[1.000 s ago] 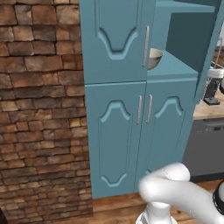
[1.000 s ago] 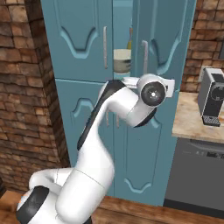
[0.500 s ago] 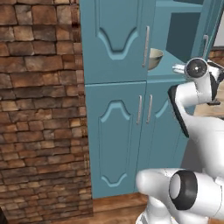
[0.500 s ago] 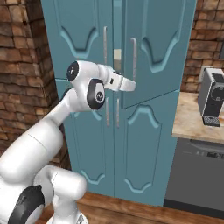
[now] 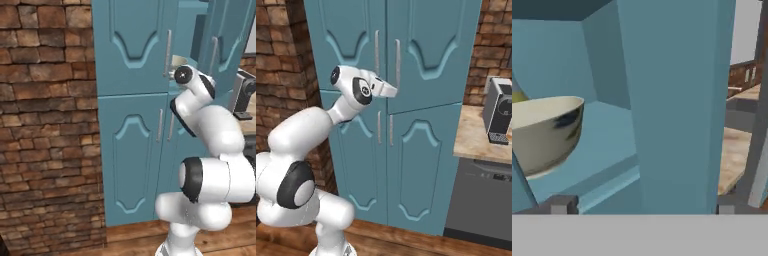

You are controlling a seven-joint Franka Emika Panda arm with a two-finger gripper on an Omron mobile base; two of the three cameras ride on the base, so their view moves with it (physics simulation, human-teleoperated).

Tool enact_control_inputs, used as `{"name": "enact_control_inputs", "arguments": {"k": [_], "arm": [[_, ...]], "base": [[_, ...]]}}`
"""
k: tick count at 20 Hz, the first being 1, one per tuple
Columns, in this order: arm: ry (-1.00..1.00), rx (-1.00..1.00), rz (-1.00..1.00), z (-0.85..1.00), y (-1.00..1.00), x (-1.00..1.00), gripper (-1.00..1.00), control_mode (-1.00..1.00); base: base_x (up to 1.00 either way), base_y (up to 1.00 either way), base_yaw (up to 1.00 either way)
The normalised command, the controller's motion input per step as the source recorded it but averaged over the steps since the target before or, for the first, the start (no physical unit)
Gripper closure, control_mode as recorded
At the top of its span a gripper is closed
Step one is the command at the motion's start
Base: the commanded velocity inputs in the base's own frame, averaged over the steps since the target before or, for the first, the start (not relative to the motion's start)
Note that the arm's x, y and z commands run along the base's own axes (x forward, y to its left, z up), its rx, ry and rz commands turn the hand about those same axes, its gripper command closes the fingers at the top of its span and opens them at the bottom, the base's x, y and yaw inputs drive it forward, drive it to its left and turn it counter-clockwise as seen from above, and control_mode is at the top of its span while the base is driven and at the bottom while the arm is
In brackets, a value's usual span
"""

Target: Pick the mug and place it in the sink. Pick the bowl and place it in the open cabinet and then close the cabinet.

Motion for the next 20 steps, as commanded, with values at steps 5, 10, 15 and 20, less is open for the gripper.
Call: {"name": "enact_control_inputs", "arguments": {"k": [5, 10, 15, 20], "arm": [[0.12, 0.09, 0.35, 0.03, -0.37, 1.0, -1.0, -1.0], [-0.01, 0.11, 0.39, 0.0, -0.48, 1.0, -1.0, -1.0], [-0.15, 0.13, 0.37, -0.03, -0.44, 0.9, -1.0, -1.0], [-0.1, 0.01, 0.26, -0.11, -0.31, 0.86, -1.0, -1.0]], "base": [[0.0, 0.0, 0.0], [0.0, 0.0, 0.0], [0.0, 0.0, 0.0], [0.0, 0.0, 0.0]]}}
